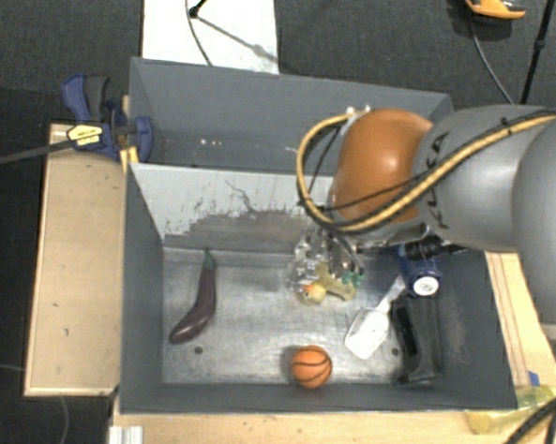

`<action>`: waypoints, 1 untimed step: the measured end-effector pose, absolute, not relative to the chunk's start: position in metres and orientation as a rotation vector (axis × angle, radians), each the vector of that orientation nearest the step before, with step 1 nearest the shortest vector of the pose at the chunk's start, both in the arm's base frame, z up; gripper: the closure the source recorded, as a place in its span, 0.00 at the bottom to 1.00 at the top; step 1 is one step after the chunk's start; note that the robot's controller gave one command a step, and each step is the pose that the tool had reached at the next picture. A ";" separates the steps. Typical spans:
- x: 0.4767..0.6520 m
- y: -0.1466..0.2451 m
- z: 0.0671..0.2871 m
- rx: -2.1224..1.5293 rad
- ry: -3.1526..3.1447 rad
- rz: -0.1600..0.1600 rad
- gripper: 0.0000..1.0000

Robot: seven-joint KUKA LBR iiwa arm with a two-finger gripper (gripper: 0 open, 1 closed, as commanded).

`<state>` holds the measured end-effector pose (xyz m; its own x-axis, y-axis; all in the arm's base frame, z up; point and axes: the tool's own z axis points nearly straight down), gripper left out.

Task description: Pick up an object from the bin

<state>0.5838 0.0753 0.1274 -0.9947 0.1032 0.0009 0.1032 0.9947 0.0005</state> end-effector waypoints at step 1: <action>0.586 0.035 0.245 -0.012 -3.145 -0.001 1.00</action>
Offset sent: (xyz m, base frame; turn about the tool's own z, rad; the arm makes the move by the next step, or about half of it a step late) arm 0.0000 0.0000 0.0000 0.0000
